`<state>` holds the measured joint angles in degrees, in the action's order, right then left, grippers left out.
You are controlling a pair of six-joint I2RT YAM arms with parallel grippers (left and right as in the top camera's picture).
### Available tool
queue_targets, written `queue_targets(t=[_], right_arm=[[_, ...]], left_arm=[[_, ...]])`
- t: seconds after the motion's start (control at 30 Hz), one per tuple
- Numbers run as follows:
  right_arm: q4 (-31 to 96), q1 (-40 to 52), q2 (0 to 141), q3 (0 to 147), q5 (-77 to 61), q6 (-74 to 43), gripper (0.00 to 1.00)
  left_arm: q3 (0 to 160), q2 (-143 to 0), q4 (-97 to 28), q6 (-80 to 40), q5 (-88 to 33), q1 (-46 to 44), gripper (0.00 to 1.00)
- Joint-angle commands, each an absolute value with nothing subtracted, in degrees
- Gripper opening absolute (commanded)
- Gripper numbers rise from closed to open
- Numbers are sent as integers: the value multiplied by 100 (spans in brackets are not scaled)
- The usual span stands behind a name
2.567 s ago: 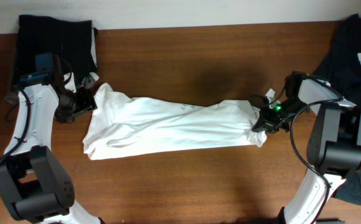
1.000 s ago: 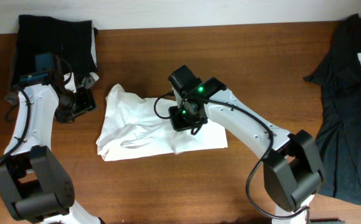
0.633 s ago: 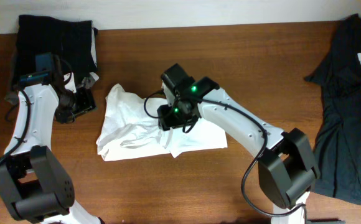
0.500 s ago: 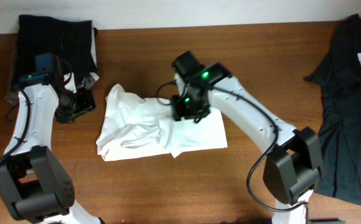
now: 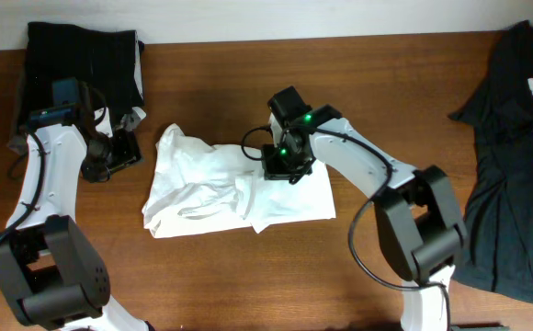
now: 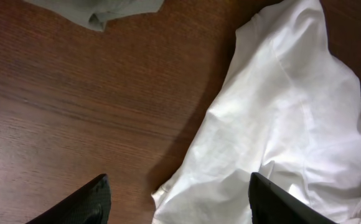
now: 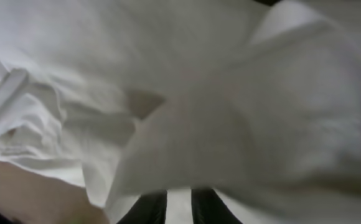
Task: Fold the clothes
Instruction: 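Release the folded end and lift the right gripper away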
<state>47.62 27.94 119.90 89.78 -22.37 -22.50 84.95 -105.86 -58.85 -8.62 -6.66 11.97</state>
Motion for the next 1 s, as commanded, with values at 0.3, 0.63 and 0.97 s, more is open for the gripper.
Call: queue_targets(t=[0.3, 0.63, 0.97], right_arm=[[3205, 2797, 12429, 9048, -2633, -2320, 17], [4469, 2303, 12571, 10562, -2593, -1264, 69], [8825, 1599, 12449, 14195, -2569, -362, 93]], left_arm=[[8462, -10530, -5872, -827, -672, 1177, 71], [8444, -10530, -5806, -827, -864, 1177, 72], [8355, -10656, -5225, -344, -1273, 1177, 99]])
